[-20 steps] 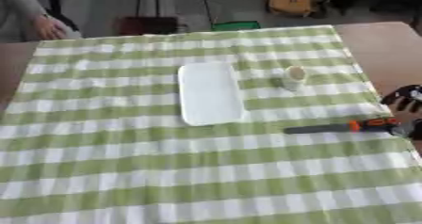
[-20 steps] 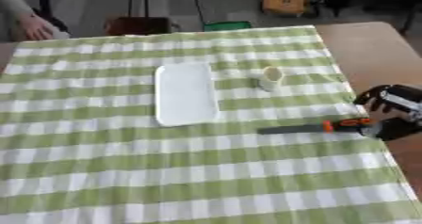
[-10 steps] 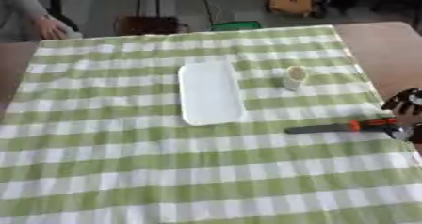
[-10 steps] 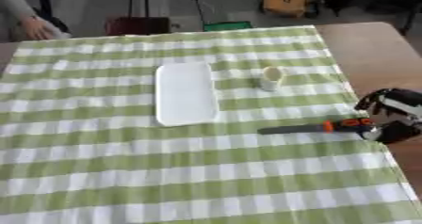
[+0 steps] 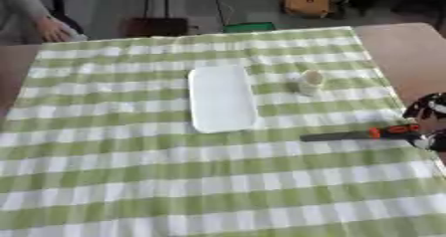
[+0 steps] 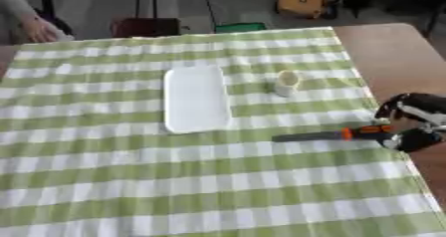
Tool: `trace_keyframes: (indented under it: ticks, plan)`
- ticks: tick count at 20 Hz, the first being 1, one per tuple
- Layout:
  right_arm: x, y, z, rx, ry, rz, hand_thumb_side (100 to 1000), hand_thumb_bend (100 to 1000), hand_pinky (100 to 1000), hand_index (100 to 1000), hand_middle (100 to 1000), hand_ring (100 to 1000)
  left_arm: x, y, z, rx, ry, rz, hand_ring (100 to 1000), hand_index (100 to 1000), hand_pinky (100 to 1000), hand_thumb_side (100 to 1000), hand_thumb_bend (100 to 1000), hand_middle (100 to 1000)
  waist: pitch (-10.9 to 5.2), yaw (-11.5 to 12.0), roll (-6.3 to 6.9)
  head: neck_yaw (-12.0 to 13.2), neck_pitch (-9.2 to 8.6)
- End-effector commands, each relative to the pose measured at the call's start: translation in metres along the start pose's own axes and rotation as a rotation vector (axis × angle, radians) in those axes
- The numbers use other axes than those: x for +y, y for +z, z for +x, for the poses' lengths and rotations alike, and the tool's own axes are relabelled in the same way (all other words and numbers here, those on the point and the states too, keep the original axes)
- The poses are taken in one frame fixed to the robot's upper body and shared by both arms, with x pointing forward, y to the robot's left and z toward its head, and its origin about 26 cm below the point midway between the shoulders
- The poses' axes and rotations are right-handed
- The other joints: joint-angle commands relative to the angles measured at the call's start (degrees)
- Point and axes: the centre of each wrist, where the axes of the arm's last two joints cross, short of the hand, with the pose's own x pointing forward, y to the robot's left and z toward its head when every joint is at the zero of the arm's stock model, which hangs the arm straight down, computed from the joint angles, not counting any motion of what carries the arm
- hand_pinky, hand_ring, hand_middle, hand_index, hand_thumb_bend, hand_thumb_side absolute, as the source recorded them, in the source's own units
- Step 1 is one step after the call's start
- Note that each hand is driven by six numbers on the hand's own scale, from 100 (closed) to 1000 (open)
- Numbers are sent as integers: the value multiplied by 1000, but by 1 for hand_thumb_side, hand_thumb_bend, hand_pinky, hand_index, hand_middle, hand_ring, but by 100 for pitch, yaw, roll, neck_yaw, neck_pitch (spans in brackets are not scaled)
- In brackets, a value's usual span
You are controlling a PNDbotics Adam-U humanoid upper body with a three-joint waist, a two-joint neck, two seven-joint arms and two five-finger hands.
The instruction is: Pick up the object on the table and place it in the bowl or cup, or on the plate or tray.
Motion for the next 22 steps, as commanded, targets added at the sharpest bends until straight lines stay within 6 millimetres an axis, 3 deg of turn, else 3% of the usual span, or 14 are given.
trace_keyframes:
  ticks: [1, 22]
  plan:
    - [-15, 5, -1, 14, 59, -35, 288, 292, 717, 792, 721, 756, 8, -6, 6, -32, -29, -9, 713, 846, 571, 811, 639, 814, -96, 6, -6, -8, 49]
    - [-7, -2, 11, -29, 115, 7, 265, 274, 715, 776, 676, 747, 7, -6, 5, -31, -28, -12, 713, 846, 572, 813, 642, 814, -87, 9, -2, -26, 77]
